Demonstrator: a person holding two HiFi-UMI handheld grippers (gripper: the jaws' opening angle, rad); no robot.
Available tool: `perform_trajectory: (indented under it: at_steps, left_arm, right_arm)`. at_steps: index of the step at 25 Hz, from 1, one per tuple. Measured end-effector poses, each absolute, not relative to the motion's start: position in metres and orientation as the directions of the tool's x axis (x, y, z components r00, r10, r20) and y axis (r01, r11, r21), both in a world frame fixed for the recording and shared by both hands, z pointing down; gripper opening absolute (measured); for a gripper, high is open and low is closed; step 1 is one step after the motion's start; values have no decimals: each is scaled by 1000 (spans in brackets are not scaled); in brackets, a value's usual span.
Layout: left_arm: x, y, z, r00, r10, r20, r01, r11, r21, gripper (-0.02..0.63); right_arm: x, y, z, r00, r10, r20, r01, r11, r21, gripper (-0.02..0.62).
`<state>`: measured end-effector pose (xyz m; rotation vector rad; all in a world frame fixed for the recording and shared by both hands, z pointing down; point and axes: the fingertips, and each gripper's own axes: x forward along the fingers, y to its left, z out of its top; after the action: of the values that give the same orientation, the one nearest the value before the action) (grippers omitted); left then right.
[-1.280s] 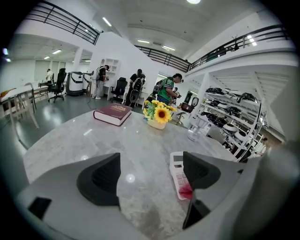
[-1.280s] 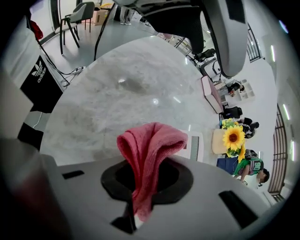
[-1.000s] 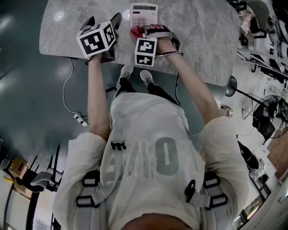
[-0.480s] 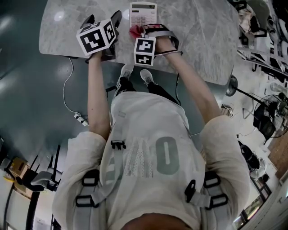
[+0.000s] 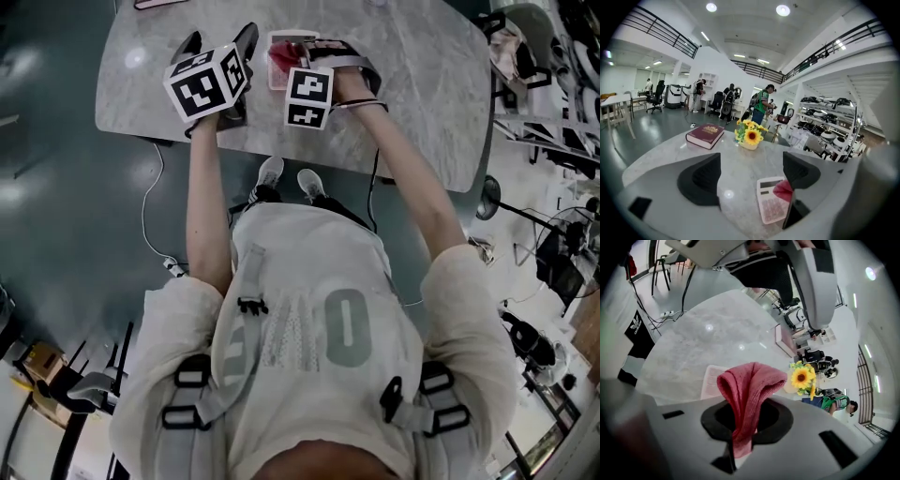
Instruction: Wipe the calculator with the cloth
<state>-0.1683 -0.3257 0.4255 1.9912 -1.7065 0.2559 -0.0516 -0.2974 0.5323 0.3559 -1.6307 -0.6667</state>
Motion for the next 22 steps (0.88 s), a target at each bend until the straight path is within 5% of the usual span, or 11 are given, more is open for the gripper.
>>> perform_trajectory:
  at_steps: [9, 22]
  left_arm:
    - [-137, -326, 287, 181, -970, 163, -981, -166, 101, 381]
    - [-85, -263, 183, 198, -971, -135, -973, -178, -146, 117]
  right_arm:
    - [-29, -339, 377, -290, -780, 555, -150, 610, 779, 54]
    - [48, -281, 219, -298, -952, 71, -659, 259, 706, 55]
